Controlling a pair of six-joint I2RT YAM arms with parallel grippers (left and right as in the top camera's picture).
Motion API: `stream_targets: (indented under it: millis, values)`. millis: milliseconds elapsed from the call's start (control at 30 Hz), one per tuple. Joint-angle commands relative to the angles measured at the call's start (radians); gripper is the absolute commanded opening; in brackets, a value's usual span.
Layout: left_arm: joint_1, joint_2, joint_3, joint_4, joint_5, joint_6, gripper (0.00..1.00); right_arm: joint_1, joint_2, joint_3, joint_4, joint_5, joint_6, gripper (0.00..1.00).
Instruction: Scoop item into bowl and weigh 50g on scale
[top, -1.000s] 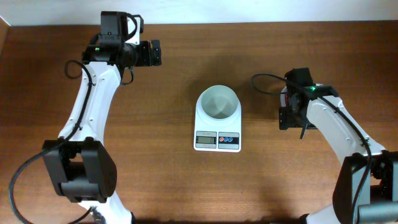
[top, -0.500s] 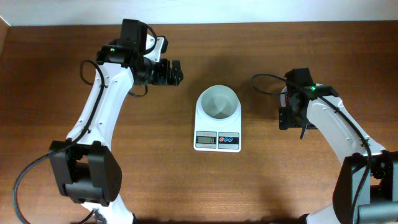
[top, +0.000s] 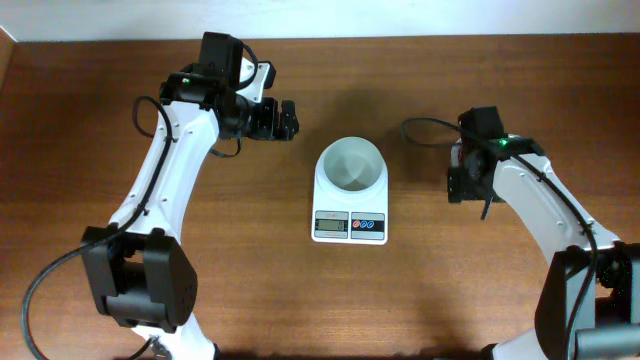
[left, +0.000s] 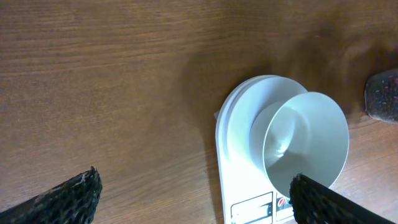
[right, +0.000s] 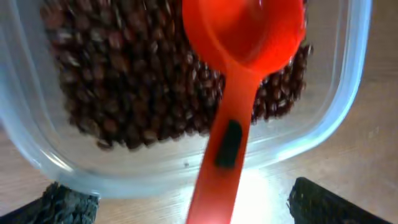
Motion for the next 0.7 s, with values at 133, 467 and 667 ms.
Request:
stream_targets:
  millis: [133,467,667]
  values:
    - [-0.002,-0.03,0.005,-0.02,0.007,0.016,0.99,-0.005,0.006,0.019,0.031,-0.19,0.009,0.99]
    - [-0.002,-0.03,0.005,-0.022,0.007,0.016,0.99,-0.295,-0.085,0.311,-0.267,-0.633,0.08,0.97]
    - [-0.002,-0.03,0.005,-0.014,0.006,0.016,0.99,-0.586,-0.078,0.076,-0.23,-1.158,-0.129,0.9]
